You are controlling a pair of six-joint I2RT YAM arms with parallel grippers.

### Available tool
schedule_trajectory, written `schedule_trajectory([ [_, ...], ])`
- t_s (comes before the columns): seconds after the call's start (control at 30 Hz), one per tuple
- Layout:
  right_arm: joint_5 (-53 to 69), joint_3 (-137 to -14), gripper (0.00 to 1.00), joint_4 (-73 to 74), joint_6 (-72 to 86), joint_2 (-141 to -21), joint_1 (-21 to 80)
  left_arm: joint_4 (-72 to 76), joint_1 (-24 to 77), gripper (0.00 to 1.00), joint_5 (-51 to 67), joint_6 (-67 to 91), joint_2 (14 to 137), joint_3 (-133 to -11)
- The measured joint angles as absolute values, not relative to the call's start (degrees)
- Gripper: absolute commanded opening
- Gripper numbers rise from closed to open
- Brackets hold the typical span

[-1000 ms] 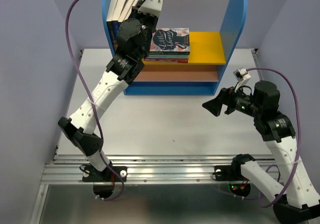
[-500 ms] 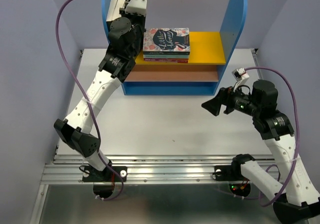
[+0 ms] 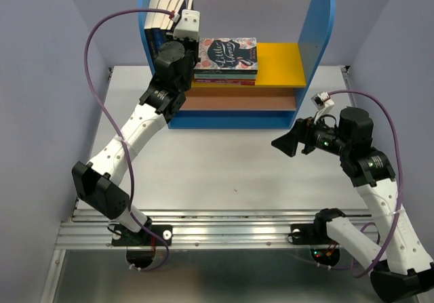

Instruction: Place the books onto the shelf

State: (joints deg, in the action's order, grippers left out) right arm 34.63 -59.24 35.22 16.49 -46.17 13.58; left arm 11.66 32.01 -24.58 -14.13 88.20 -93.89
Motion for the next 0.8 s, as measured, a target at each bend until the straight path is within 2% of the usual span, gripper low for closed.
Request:
schedule_trajectory([
  [0.23,35.2,-59.1,1.0,35.1,16.7,-46.1,13.6,13.6,32.0,0.0,-27.3,-12.0,87.7,-92.2],
  [0.3,35.4,-59.1,1.0,35.1,16.7,-46.1,13.6,13.8,32.0,0.04,-28.1,-11.6,87.7,-92.2],
  [0.33,35.4,-59.1,1.0,35.1,16.7,-46.1,13.6,13.8,32.0,0.06,-28.3,-11.6,87.7,-92.2],
  [0.37,35.5,-59.1,1.0,35.1,16.7,-46.1,13.6,13.8,32.0,0.13,-28.5,-11.5,87.7,-92.2],
  [0.47,35.6,-59.1,1.0,35.1,16.7,-46.0,13.6,13.8,32.0,0.2,-28.9,-11.0,87.7,-92.2],
  [0.63,35.8,-59.1,1.0,35.1,16.7,-45.8,13.6,14.3,32.0,0.26,-29.8,-10.3,87.6,-91.3],
  [0.67,35.8,-59.1,1.0,35.1,16.8,-45.8,13.6,14.3,32.0,0.4,-29.9,-10.2,87.6,-91.1],
  [0.7,35.9,-59.1,1.0,35.1,16.8,-45.8,13.6,14.3,32.0,0.45,-29.9,-10.1,87.6,-91.0],
  [0.8,36.0,-59.1,1.0,35.1,16.9,-45.8,13.6,14.7,32.0,0.47,-30.2,-9.8,87.6,-90.9],
])
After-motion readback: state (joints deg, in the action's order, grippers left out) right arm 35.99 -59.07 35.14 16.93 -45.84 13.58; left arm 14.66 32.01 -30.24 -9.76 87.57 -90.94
